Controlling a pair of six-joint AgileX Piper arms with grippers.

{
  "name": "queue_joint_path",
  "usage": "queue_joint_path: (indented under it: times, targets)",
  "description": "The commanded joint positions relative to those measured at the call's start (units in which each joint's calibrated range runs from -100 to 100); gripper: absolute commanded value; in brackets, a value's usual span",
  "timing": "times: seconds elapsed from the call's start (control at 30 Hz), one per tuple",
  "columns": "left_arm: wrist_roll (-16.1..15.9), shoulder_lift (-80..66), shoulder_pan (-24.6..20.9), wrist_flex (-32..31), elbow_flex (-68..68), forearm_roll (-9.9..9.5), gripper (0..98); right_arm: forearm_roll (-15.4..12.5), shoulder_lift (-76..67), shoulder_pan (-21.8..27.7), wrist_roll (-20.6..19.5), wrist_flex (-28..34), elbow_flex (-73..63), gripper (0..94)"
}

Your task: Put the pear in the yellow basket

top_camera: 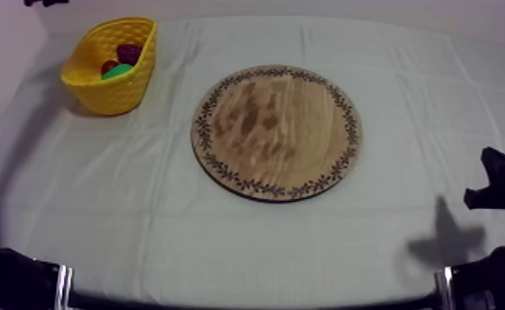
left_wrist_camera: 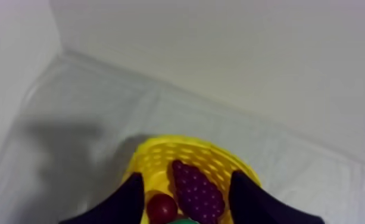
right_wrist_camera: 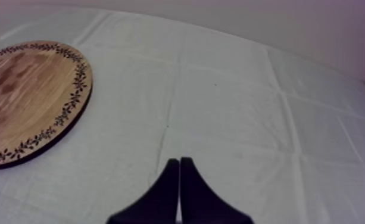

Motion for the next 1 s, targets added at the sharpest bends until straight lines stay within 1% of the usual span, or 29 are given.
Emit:
queue_joint_path:
  times: [0.0, 0.03, 0.13, 0.17, 0.27, 0.43, 0.6, 0.63, 0.77, 0.97]
  targets:
    - [-0.3, -9.1, -0.9, -2.8, 4.2, -0.04, 39.8, 0.0, 0.0, 0.0, 0.0, -0.1, 0.1, 0.5]
    - [-0.7, -11.5, -1.3, -3.5, 5.5, 0.15, 34.9, 0.0, 0.0, 0.0, 0.0, -0.1, 0.1, 0.5]
    - [-3.1, -19.2, -2.5, -5.8, 9.8, 1.71, 16.0, 0.0, 0.0, 0.0, 0.0, -0.1, 0.1, 0.5]
    - [-4.0, -21.9, -2.9, -6.7, 11.5, 2.32, 11.3, 0.0, 0.0, 0.0, 0.0, -0.1, 0.1, 0.5]
    - [-5.5, -30.4, -3.9, -9.2, 17.2, 3.56, 3.9, 0.0, 0.0, 0.0, 0.0, -0.1, 0.1, 0.5]
    - [-7.9, -44.8, -4.7, -12.1, 28.8, 4.72, 0.7, 0.0, 0.0, 0.0, 0.0, -0.1, 0.1, 0.5]
    - [-9.0, -59.7, -5.4, -18.5, 44.5, 4.82, 0.1, 0.0, 0.0, 0.0, 0.0, -0.1, 0.1, 0.5]
    - [-8.9, -62.7, -5.5, -20.3, 47.8, 4.60, 0.1, 0.0, 0.0, 0.0, 0.0, -0.1, 0.1, 0.5]
    - [-7.0, -74.2, -5.0, -27.0, 60.0, 2.27, 0.0, 0.0, 0.0, 0.0, 0.0, -0.1, 0.1, 0.5]
    - [-6.6, -88.2, -4.4, -34.4, 76.9, 1.20, 0.0, 0.0, 0.0, 0.0, 0.0, -0.1, 0.1, 0.5]
